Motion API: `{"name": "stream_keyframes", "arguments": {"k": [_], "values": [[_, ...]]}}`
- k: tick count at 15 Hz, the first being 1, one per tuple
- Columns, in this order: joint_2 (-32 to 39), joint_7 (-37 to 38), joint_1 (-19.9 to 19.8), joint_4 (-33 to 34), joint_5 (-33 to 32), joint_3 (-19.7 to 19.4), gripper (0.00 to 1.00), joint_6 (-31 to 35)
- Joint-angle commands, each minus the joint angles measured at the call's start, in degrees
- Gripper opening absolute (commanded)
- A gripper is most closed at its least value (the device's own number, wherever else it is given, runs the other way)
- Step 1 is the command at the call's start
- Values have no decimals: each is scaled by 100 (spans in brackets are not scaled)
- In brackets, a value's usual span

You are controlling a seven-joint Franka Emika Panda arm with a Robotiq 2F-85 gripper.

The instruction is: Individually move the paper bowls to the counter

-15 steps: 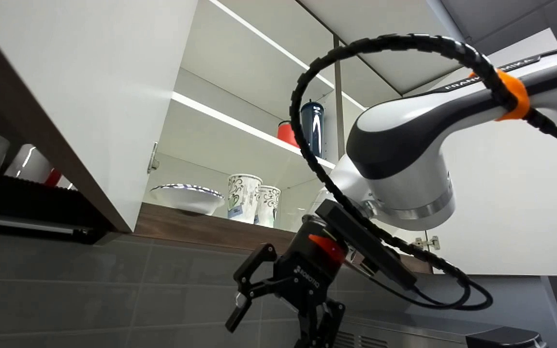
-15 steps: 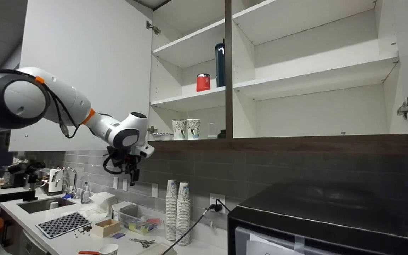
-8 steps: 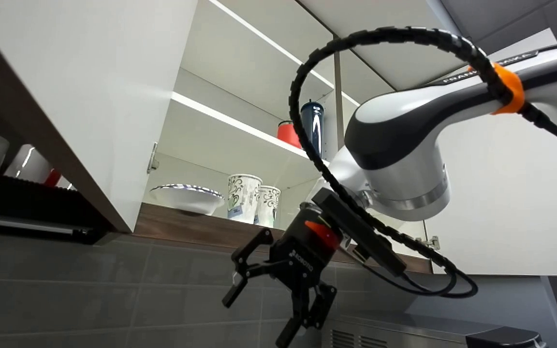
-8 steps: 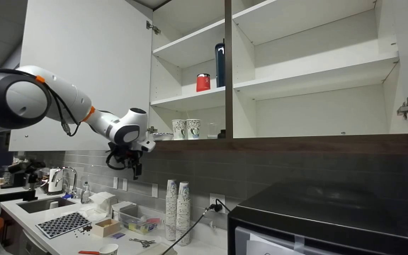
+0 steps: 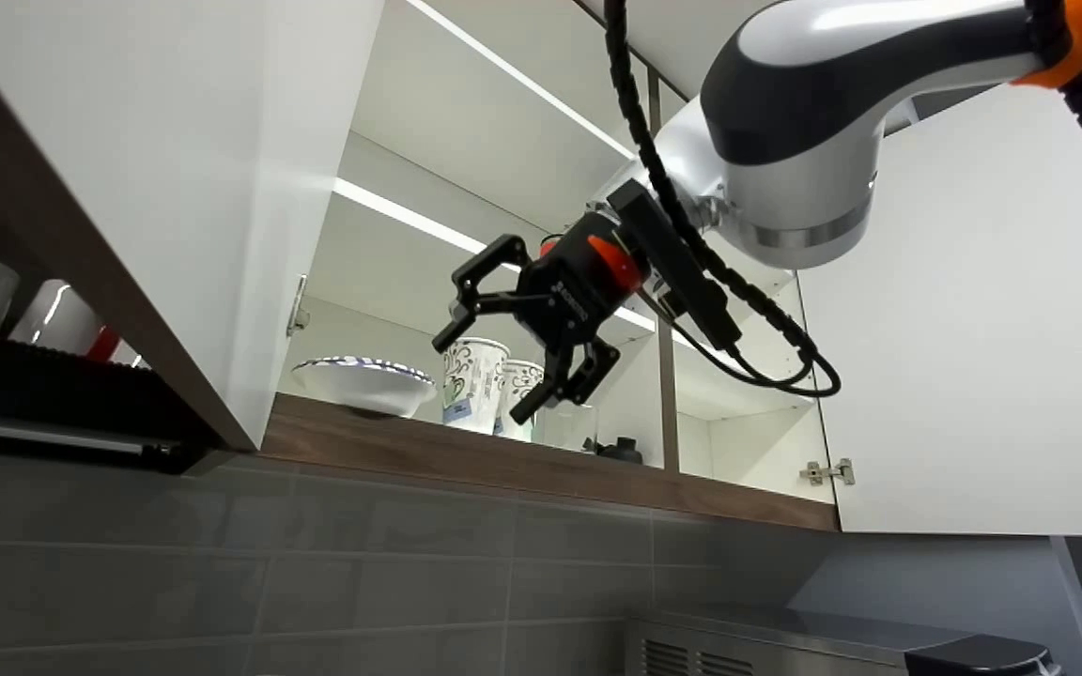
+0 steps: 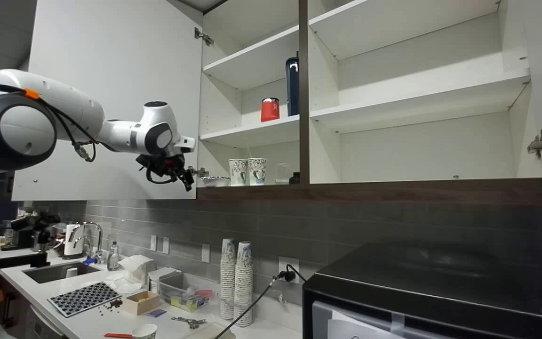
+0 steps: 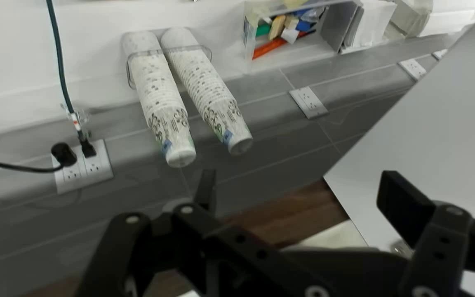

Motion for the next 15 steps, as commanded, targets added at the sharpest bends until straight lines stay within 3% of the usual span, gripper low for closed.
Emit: {"name": "stream_keyframes", "arguments": {"k": [1,8,15], "values": [[502,470,-196,792,-641,230,100,186],[1601,1417,-154,2271,-1865,351,100,-100],[2254,2323,278,3482,-2055,41,100,-1304]]}}
